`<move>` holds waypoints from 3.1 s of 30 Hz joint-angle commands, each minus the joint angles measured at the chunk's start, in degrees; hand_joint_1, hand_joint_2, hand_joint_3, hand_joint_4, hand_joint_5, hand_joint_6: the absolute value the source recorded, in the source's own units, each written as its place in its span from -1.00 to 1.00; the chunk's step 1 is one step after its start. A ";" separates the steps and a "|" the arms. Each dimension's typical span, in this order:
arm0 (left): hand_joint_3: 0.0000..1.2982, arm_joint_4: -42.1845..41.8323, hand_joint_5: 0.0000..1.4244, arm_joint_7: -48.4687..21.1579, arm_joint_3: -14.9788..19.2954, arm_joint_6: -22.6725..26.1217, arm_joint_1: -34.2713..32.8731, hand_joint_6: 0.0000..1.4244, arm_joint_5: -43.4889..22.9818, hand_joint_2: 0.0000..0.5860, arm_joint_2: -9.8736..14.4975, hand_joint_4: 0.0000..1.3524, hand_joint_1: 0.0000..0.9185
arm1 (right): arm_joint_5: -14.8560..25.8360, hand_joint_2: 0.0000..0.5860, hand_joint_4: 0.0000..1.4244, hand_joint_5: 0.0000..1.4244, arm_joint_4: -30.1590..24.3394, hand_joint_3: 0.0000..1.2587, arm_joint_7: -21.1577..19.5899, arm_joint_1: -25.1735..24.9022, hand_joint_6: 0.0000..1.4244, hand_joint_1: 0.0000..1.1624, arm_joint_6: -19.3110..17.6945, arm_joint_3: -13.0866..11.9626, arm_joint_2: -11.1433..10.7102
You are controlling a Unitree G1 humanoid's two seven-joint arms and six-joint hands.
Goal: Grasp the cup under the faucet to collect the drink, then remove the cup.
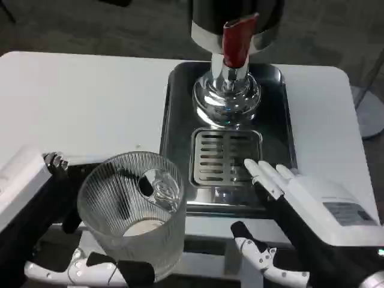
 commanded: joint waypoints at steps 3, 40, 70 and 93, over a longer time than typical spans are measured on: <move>0.41 -0.20 0.85 -0.39 0.03 -0.19 0.05 1.00 -0.69 -0.80 -0.08 0.59 -0.06 | 0.16 0.74 -1.00 -1.00 -0.06 -1.00 0.83 -0.09 -1.00 -0.38 -0.39 -0.48 0.17; 0.41 19.97 0.85 8.65 -5.37 0.12 -19.64 1.00 13.94 -0.79 -1.95 0.60 -0.06 | 2.47 0.73 -1.00 -1.00 -1.40 -1.00 0.69 -0.37 -0.98 -0.38 1.94 -6.16 0.96; 0.37 45.90 0.75 23.97 -25.66 5.75 -44.54 1.00 29.37 -0.77 -5.03 0.49 -0.08 | 11.24 0.73 -1.00 -1.00 -4.01 -1.00 0.71 1.59 -0.90 -0.38 4.38 -14.60 -2.56; -0.30 44.60 -0.44 13.35 -31.02 11.74 -48.37 -0.12 28.53 -0.69 -2.18 -0.63 -0.72 | 17.02 0.73 -1.00 -1.00 -4.93 -0.91 -0.83 2.44 -0.81 -0.34 6.94 -17.02 -4.59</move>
